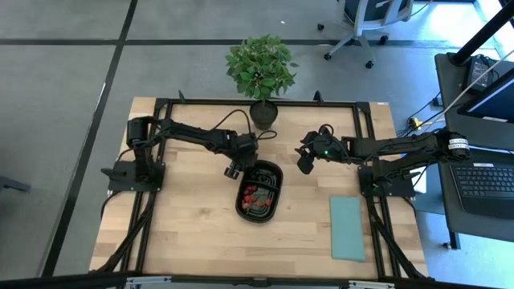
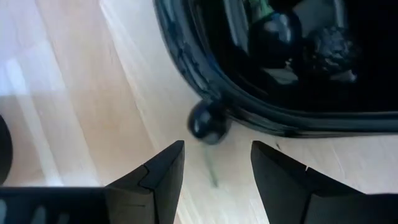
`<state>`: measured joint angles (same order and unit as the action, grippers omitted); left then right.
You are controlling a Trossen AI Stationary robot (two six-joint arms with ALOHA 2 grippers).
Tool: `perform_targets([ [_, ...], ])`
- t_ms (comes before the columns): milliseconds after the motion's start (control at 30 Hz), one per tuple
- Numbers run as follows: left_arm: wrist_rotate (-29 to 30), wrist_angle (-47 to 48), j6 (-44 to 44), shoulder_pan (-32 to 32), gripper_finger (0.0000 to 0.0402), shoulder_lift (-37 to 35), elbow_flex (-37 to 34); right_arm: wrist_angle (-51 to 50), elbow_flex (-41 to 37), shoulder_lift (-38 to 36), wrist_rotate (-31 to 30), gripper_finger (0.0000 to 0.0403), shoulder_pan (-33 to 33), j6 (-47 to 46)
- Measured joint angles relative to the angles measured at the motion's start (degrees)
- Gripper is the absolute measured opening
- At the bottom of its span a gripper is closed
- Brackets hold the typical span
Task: Pick and placing Produce into tupperware
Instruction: Put the black cherry into the black container with the other black fruits
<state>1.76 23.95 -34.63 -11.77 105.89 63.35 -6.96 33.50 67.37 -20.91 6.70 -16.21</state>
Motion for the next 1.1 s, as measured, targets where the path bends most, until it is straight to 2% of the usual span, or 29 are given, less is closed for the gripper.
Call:
perform_targets([
  [667,1.4,0.6,4.7,0.5,0.0172,2.9,0.3,1.5,0.0,0.0,0.0,0.0191,0.0,-0.2],
  [800,1.7,1.2,4.7,0.6,0.0138,3.0,0.3,1.6,0.0,0.0,0.0,0.0191,0.0,-0.2],
  [1100,0.6,1.5,4.6,0.8,0.0011,3.1,0.2,1.6,0.0,0.0,0.0,0.0191,0.0,-0.2],
])
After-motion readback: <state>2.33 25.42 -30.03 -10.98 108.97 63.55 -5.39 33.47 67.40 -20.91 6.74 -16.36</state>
